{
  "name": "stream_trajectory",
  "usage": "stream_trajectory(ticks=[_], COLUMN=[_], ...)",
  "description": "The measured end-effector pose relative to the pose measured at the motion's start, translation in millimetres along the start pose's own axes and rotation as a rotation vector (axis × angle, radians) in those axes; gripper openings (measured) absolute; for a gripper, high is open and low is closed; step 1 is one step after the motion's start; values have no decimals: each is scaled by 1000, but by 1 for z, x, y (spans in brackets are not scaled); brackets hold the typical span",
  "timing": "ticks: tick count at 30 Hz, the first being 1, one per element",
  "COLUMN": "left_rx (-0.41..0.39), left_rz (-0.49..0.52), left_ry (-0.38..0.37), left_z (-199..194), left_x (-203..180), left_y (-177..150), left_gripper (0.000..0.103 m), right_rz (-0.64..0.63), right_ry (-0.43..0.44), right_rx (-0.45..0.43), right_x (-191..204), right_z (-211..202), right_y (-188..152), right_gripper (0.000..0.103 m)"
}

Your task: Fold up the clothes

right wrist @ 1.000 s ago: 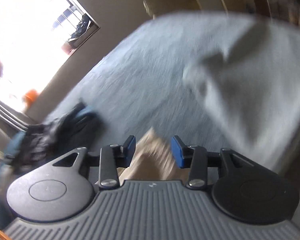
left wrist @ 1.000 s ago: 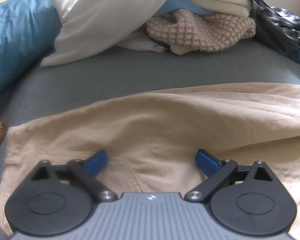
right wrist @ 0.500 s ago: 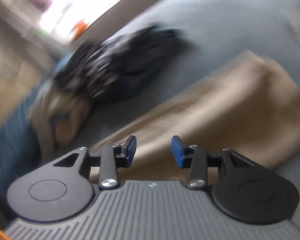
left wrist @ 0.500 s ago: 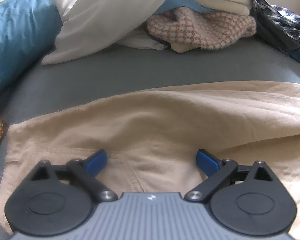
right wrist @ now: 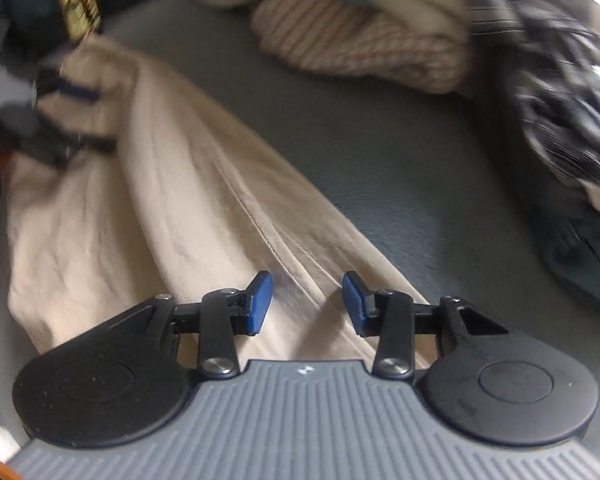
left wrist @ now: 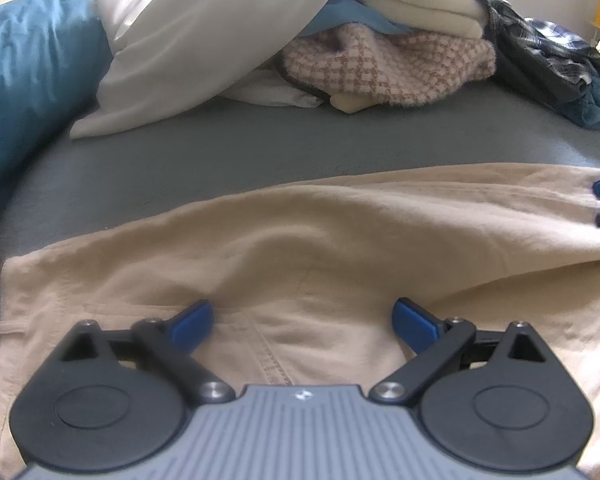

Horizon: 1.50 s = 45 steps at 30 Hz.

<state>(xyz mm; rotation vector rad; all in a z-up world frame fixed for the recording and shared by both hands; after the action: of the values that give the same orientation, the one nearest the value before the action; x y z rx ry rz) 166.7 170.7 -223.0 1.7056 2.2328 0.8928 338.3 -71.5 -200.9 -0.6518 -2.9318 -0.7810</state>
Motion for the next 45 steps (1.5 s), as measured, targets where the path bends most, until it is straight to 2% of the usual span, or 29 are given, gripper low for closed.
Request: stream_trajectory(ticks=[4, 5, 7, 8, 10, 14, 18, 21, 22, 23, 24, 28, 31, 34, 37, 40, 45], left_rx=[-14, -17, -22, -25, -30, -30, -21, -17, -16, -15, -14, -9, -8, -5, -2, 2, 6], left_rz=[3, 2, 1, 0, 2, 11, 16, 16, 16, 16, 16, 17, 18, 17, 22, 28, 28], left_ry=[-5, -5, -6, -6, -8, -11, -12, -16, -16, -16, -15, -15, -12, -3, 10, 20, 38], left_z=[0, 0, 0, 0, 0, 0, 1, 1, 2, 2, 2, 1, 2, 2, 2, 2, 2], left_x=[-1, -1, -1, -1, -1, -2, -2, -1, -1, -1, -1, 0, 0, -3, -5, -7, -9], left_y=[-2, -2, -1, -1, -1, 0, 1, 2, 2, 2, 1, 2, 2, 2, 3, 3, 3], left_gripper=[98, 98, 98, 98, 98, 98, 98, 98, 98, 98, 98, 98, 98, 98, 99, 99, 99], right_rz=[-50, -63, -107, -145, -221, -244, -226, -161, -117, -57, 19, 316, 402, 316, 250, 172, 167], right_ry=[8, 4, -24, -63, -163, -296, -301, -300, -302, -308, -319, -412, -450, -470, -422, -445, -461], right_rx=[75, 93, 115, 124, 99, 55, 89, 65, 44, 15, -22, -192, -260, -171, -72, 11, 74], right_x=[7, 10, 26, 35, 49, 44, 35, 25, 21, 14, 3, -46, -68, -72, -67, -63, -78], right_z=[7, 9, 8, 7, 0, -4, 18, 24, 22, 17, 8, -50, -102, -124, -127, -122, -107], right_y=[3, 3, 3, 4, 6, 14, 14, 14, 14, 14, 12, -8, -42, -78, -108, -132, -154], right_gripper=[41, 39, 10, 2, 1, 1, 1, 5, 10, 24, 28, 28, 29, 30, 30, 30, 29])
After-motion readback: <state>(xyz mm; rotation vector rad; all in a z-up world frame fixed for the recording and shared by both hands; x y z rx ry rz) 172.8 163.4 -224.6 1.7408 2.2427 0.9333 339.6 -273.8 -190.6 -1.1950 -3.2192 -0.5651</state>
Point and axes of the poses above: each gripper's, at about its wrist camera, not at the fingertips, and z roughly the way its jaws point, x to its left, y to its top, the point moved 1 cm from there along z, roughly the way its jaws point, and after that the axes turned 7 degrees about y, right-handed, at the moved point
